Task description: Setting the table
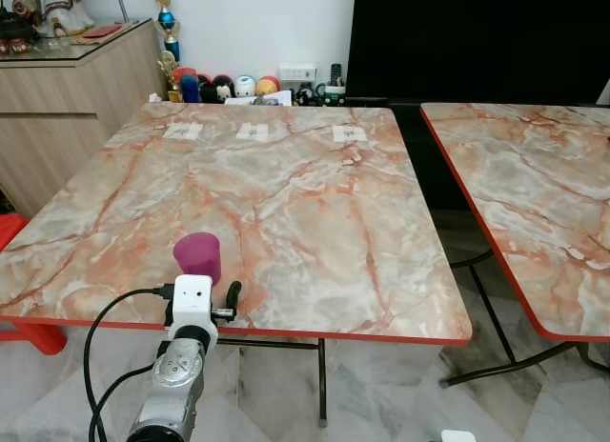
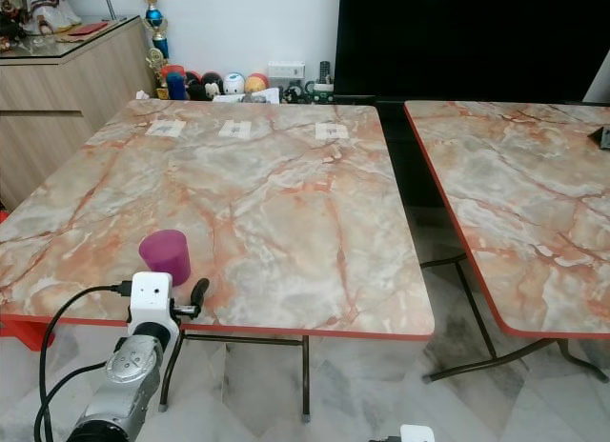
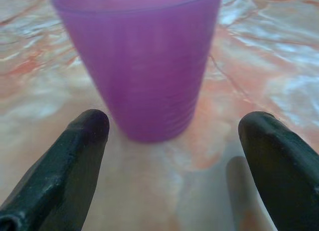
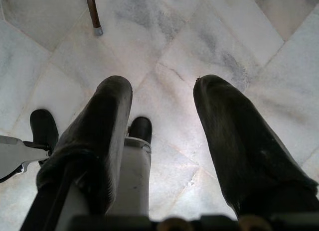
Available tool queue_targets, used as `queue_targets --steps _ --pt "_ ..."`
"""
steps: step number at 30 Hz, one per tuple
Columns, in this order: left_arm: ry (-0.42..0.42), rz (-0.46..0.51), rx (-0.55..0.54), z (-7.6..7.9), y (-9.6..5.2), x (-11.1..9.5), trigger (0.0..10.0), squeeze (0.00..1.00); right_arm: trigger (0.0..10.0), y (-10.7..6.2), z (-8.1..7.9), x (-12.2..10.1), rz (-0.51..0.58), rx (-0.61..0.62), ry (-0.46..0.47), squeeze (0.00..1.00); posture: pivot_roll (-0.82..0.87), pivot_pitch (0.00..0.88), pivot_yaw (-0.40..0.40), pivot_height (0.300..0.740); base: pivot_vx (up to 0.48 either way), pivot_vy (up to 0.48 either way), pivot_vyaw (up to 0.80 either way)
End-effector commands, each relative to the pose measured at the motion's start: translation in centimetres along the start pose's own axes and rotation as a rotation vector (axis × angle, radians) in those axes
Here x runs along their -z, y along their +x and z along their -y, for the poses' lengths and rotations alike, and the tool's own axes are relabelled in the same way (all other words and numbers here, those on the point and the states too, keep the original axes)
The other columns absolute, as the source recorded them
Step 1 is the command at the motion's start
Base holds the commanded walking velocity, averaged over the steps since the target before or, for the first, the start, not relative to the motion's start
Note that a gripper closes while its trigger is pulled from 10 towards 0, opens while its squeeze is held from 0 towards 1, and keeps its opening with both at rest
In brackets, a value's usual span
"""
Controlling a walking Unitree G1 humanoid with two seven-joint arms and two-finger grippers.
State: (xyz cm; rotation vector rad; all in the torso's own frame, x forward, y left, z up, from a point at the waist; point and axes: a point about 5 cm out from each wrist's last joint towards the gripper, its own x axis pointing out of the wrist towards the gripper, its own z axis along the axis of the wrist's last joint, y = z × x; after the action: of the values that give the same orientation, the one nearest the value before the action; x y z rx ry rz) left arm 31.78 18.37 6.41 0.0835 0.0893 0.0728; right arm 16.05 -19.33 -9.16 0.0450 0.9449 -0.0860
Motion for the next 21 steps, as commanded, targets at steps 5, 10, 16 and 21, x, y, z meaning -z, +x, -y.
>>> queue_targets --steps 5,10,16,21 --pt "0.0 -0.001 -0.071 -0.5 0.4 -0.1 10.0 0.0 10.0 0.0 0.0 0.2 -0.011 0.004 0.002 0.0 0.06 0.0 -0.026 0.74 0.0 0.0 0.0" --pt "-0.01 0.007 -0.079 -0.5 0.7 -0.4 10.0 0.0 10.0 0.0 0.0 0.1 -0.01 0.004 0.001 0.0 0.06 0.0 -0.03 0.74 0.0 0.0 0.0" --pt "-0.031 0.014 -0.045 0.3 1.2 -0.7 10.0 0.0 10.0 0.0 0.1 0.0 -0.007 0.007 0.001 0.0 0.05 0.0 -0.032 0.74 0.0 0.0 0.0" --pt "-0.026 0.014 -0.051 0.4 1.5 -0.9 10.0 0.0 10.0 0.0 0.2 0.0 -0.007 0.008 -0.001 0.0 0.05 0.0 -0.035 0.74 0.0 0.0 0.0"
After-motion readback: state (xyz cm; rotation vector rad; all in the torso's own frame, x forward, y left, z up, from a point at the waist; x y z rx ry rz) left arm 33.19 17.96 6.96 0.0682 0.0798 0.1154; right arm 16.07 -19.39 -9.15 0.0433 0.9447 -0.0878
